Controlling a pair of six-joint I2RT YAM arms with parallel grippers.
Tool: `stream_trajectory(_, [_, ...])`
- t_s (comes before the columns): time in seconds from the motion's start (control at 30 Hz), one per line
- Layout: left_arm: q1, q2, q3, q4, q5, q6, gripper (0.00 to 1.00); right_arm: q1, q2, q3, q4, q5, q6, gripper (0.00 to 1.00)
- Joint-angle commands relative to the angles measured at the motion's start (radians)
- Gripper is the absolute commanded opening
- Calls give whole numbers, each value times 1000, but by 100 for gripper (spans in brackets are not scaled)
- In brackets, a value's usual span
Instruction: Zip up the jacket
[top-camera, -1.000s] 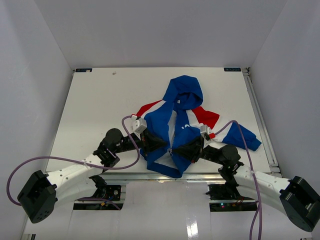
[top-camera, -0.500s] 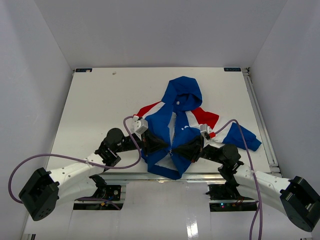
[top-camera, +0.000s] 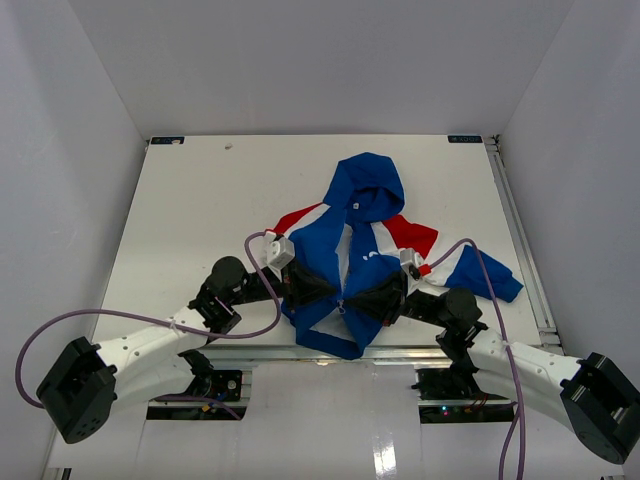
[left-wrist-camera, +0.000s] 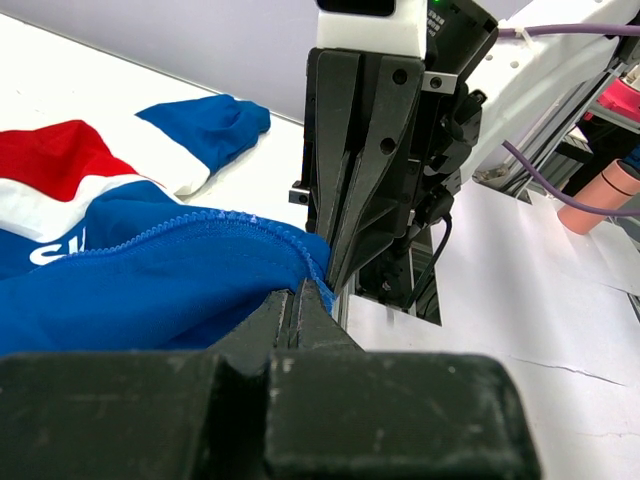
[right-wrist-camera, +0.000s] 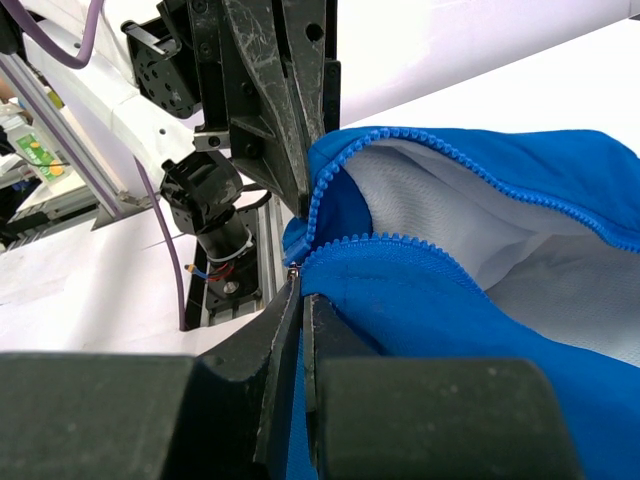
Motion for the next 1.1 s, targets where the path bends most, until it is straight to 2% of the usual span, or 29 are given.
stream_trajectory(0.0, [2,-41,-4,19,2,8,0,-1,-17,29,64,-19,1,8])
stream_trajectory(0.8, [1,-42,-41,86,-17,13,0,0,-12,16,123,-14,58,8])
stream_trajectory(1.07, [2,-77,-77,137,-83,3,0,0,5,18,134,-14,64,8])
